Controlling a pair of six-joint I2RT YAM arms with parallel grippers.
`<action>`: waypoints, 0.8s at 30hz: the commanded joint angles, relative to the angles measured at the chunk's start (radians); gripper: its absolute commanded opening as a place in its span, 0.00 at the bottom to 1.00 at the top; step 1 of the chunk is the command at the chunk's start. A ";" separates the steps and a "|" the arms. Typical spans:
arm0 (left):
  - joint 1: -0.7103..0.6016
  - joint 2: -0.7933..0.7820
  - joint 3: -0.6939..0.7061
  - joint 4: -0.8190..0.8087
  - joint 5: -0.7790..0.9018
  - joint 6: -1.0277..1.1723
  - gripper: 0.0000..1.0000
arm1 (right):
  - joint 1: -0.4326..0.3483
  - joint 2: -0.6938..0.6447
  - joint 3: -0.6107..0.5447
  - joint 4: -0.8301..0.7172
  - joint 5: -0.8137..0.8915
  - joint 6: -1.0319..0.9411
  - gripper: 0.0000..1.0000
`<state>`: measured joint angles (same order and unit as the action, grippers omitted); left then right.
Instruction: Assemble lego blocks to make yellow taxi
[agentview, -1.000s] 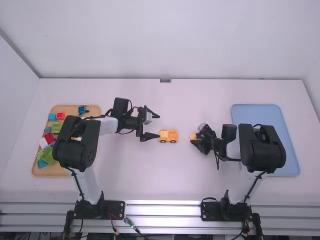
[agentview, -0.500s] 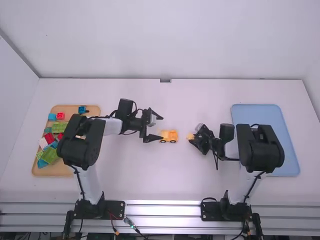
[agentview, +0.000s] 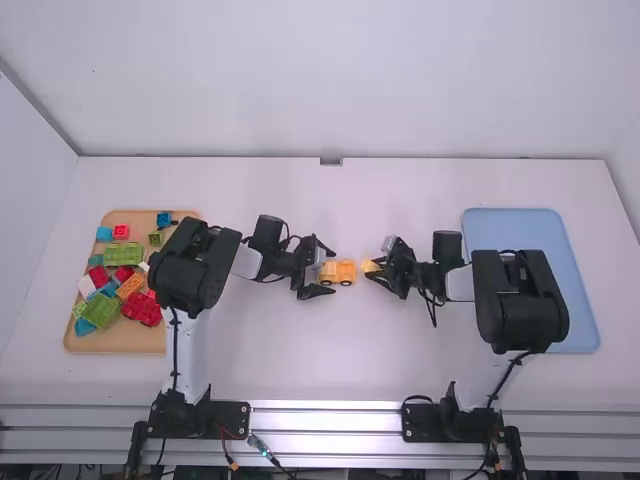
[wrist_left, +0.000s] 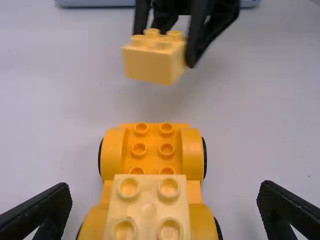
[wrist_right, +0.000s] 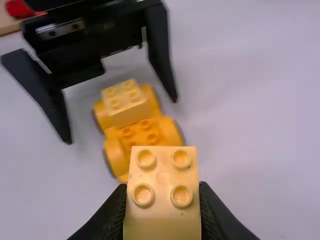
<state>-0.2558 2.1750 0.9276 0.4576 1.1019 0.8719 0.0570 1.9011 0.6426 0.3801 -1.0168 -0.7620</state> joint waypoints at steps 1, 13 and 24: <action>-0.008 0.020 0.014 0.000 0.013 -0.030 0.94 | 0.034 -0.026 0.066 -0.083 -0.021 -0.132 0.01; -0.013 0.030 0.016 -0.005 -0.026 -0.026 0.57 | 0.140 -0.025 0.156 -0.232 0.122 -0.208 0.00; -0.011 0.030 0.016 -0.177 0.000 0.187 0.45 | 0.165 -0.025 0.156 -0.274 0.172 -0.251 0.00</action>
<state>-0.2600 2.1860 0.9573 0.3134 1.1198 0.9810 0.2241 1.9007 0.7845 0.1169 -0.8520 -0.9890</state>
